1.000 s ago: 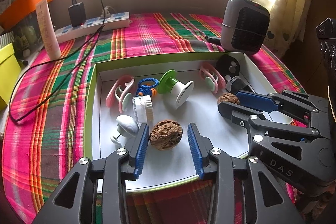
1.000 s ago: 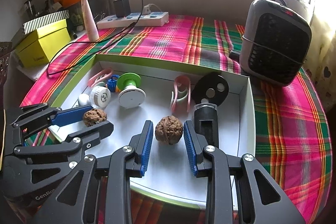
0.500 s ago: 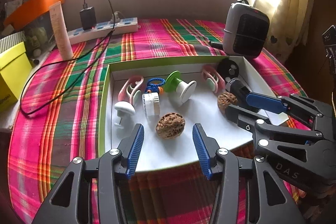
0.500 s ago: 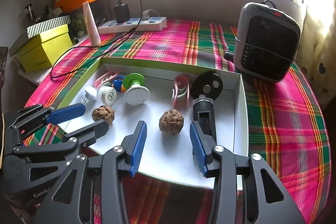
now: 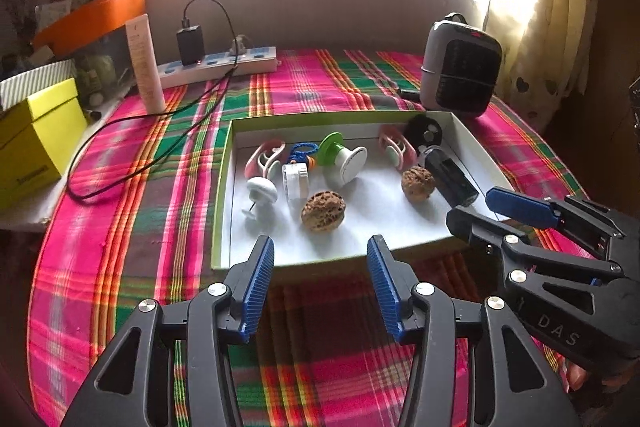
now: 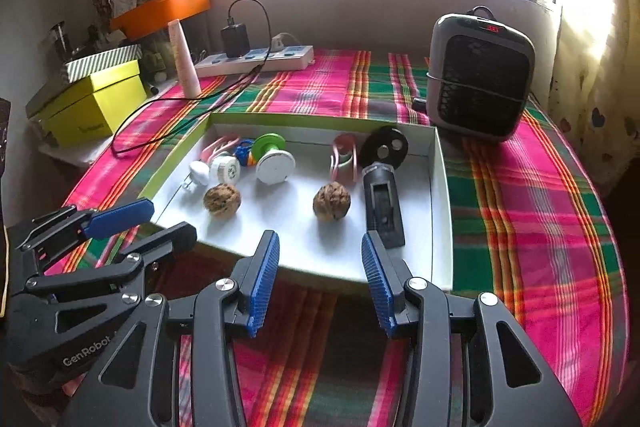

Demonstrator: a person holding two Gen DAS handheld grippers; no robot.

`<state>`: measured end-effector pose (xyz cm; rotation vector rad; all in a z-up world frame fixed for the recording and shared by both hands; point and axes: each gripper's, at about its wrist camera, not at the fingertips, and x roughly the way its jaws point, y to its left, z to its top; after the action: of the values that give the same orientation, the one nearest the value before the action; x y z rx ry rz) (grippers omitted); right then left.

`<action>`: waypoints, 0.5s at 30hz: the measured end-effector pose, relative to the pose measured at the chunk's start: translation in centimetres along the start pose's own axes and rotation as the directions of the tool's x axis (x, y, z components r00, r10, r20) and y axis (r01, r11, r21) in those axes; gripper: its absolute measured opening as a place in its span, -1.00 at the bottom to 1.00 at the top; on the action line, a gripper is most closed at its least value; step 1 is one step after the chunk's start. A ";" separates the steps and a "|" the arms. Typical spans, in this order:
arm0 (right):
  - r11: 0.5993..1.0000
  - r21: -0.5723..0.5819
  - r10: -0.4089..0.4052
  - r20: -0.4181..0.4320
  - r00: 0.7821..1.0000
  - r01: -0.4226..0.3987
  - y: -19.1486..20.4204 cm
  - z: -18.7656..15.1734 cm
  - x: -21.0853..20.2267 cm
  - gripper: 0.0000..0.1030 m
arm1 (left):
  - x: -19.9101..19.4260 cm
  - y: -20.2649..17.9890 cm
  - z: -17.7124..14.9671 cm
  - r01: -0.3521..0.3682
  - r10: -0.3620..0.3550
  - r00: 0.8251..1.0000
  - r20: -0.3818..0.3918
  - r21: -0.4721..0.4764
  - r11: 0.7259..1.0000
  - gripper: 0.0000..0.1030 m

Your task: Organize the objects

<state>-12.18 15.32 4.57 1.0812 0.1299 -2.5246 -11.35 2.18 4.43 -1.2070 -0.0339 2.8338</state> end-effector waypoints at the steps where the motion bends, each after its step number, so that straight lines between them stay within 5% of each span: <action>1: 1.000 0.002 -0.003 0.001 1.000 0.003 0.1 -0.3 -0.2 -0.14 | -0.3 0.0 -0.2 0.003 -0.003 1.000 0.000 -0.001 1.000 -0.08; 15: 0.999 0.018 -0.034 -0.026 0.999 0.035 0.5 -3.8 -1.9 -0.14 | -2.2 -0.5 -3.6 0.000 0.000 1.000 -0.030 -0.028 1.000 -0.08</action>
<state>-8.18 16.35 3.28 1.1282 0.1340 -2.5480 -7.18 2.48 3.54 -1.2552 -0.0722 2.8237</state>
